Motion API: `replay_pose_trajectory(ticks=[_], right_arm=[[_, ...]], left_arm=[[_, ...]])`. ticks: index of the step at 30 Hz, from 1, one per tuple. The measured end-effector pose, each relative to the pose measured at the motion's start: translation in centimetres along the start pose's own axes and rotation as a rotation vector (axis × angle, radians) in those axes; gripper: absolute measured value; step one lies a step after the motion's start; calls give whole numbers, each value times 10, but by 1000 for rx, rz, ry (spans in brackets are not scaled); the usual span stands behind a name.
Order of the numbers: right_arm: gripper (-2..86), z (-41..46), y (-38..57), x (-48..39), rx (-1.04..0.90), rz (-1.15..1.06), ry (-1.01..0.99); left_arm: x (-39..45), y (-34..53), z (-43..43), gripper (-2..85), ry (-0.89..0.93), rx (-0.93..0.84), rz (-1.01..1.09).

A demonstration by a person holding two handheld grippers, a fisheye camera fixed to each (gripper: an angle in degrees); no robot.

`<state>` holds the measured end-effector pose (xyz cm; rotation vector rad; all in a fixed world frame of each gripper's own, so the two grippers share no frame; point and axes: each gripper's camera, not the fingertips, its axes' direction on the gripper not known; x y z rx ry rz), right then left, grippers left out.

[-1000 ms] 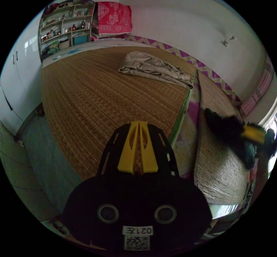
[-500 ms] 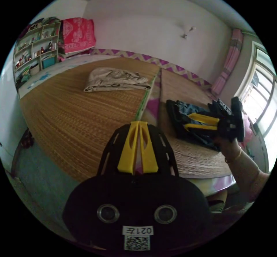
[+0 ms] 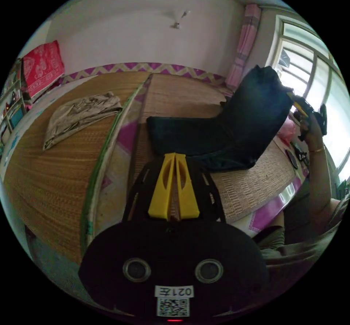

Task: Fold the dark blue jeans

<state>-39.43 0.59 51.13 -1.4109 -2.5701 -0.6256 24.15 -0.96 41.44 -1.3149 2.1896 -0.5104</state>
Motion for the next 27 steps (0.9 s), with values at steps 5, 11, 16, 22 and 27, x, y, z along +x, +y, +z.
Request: replay_pose_trajectory(ticks=[5,11,16,22,27], right_arm=[[51,-32,76,202,-129,430,124],[57,-47,151,293,-196,590,-30],[104,-110,149,268,-61,436,235],[93,-121,168,212,-77,187,222],[88,-105,199,201,-147,182,89]], left_arm=[[47,-24,41,-7,89,-70,138],[110,-48,80,37,156,-119,323],[165,-68,125,84,142,-163,496],[187,-88,172,89,33,-215,600],[141,-118,188,71,195,-292,443]])
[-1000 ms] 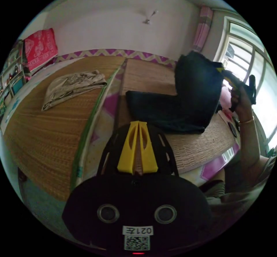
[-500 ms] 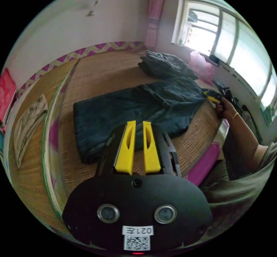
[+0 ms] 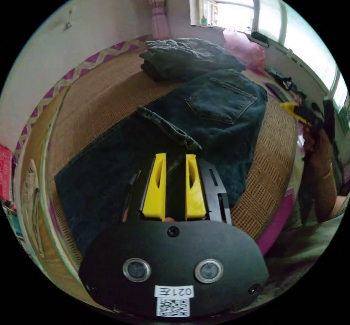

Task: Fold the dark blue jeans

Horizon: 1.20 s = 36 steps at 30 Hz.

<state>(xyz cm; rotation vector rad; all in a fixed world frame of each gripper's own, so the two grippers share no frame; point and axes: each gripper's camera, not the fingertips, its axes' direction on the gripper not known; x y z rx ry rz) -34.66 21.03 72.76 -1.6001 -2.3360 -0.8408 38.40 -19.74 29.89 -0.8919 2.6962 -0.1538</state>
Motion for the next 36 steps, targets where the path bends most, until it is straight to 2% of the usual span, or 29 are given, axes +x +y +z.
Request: replay_pose_trajectory(ticks=[4,8,12,16,18,20,23,26,30,31,34,36], right_arm=[[80,8,18,-1,-31,11,-50],[73,0,25,-3,-20,26,-88],[65,-15,28,-11,15,9,-89],[61,-19,34,-22,22,22,-134],[60,-15,37,-28,13,27,-155],[60,-6,40,-39,-15,26,-159],[60,9,41,-54,-60,24,-178],[60,19,36,-76,-98,-13,-185],[64,28,28,-97,-109,-70,-217],[68,32,24,-103,-115,-115,-216],[85,45,5,-126,-137,-316,-108],[86,57,-10,-140,-153,-467,11]], left_arm=[[-62,5,-10,8,211,47,-144],[-125,36,-87,-5,331,313,-263],[-200,93,-192,-8,289,542,-373],[-302,202,-292,-8,122,748,-617],[-347,256,-307,-9,64,761,-777],[-404,321,-287,-9,28,665,-976],[-450,378,-227,-9,142,493,-1154],[-457,399,-213,-9,219,582,-1167],[-454,398,-232,-8,179,610,-1110],[-451,403,-241,-8,183,666,-1096],[-431,417,-274,-8,40,844,-1104],[-418,401,-288,-8,-47,833,-995]])
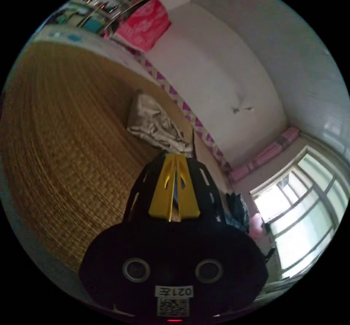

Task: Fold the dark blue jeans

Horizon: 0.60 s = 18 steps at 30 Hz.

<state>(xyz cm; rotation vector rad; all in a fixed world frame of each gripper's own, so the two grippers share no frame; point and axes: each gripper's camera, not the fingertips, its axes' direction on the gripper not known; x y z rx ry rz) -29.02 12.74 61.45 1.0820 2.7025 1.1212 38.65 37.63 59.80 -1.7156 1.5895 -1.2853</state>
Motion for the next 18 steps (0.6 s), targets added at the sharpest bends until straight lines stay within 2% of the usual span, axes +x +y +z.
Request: replay_pose_trajectory(ticks=[2,5,8,13,18], right_arm=[[85,17,-31,1,-40,-180,144],[85,52,-74,9,-147,-362,206],[74,88,-112,15,-229,-522,227],[79,144,-157,31,-441,-629,200],[103,166,-188,43,-542,-646,106]], left_arm=[[45,1,23,-4,-4,-130,218],[112,21,73,20,-2,-288,525],[161,47,131,68,21,-434,743],[202,77,213,91,3,-660,930],[217,88,250,98,-22,-718,1004]])
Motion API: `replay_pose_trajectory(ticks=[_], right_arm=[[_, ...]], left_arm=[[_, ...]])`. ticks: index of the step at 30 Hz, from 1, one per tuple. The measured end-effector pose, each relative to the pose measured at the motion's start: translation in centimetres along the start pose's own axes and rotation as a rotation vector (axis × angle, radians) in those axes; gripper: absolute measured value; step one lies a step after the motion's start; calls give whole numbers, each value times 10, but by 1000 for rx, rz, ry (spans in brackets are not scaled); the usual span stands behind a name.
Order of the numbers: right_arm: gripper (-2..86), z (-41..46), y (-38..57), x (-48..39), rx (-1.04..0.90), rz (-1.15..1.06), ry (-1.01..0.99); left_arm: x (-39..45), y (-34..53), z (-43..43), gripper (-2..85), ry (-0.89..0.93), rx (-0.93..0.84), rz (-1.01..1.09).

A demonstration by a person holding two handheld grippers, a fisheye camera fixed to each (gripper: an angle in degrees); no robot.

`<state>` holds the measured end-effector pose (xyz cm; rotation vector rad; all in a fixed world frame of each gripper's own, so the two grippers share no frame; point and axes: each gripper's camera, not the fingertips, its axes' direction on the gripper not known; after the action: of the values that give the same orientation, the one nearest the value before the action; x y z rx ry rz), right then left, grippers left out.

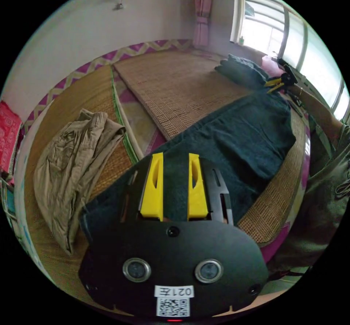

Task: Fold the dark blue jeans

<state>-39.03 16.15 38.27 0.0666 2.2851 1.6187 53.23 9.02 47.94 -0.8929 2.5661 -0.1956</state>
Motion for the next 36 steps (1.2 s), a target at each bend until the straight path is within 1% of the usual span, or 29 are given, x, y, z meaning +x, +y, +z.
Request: replay_pose_trajectory(ticks=[2,4,7,9,12,13,16,18,20,21,23,26,28,30,32,34,36], right_arm=[[75,2,-6,3,-7,-35,-71],[52,1,-10,-1,-12,-60,-90],[9,-5,-11,-13,1,-81,2],[-3,-10,-10,-15,18,-77,13],[-9,-18,-3,-18,54,-61,16],[-9,-21,-1,-18,69,-55,19],[-10,-40,8,-23,113,-48,27],[-10,-64,19,-28,175,-44,20],[-10,-111,48,-44,300,-41,7],[-10,-124,57,-50,334,-41,0],[-10,-171,103,-83,450,-50,-7],[-10,-202,162,-139,464,-73,-21],[-10,-200,193,-171,428,-64,-65],[-10,-183,218,-195,382,-40,-117],[-9,-139,242,-214,302,27,-189],[-7,-105,256,-217,294,98,-245],[-2,-85,268,-216,325,159,-280]], left_arm=[[6,-5,7,98,15,-20,44],[12,-8,13,98,21,-45,71],[22,-10,20,97,21,-81,99],[28,-11,23,90,21,-97,111],[40,-8,24,37,-33,-120,132],[46,-6,20,6,-51,-105,151],[60,3,-9,-5,-90,-2,167],[71,14,-41,-8,-85,91,169],[95,39,-97,-9,-64,223,192],[102,47,-112,-9,-65,253,202],[136,88,-169,-9,-83,344,248],[176,146,-215,-9,-50,371,284],[195,178,-222,-9,18,350,284],[208,207,-211,-9,89,312,248],[216,237,-173,-9,134,209,138],[217,257,-139,-9,161,143,44],[213,278,-136,-9,175,251,-49]])
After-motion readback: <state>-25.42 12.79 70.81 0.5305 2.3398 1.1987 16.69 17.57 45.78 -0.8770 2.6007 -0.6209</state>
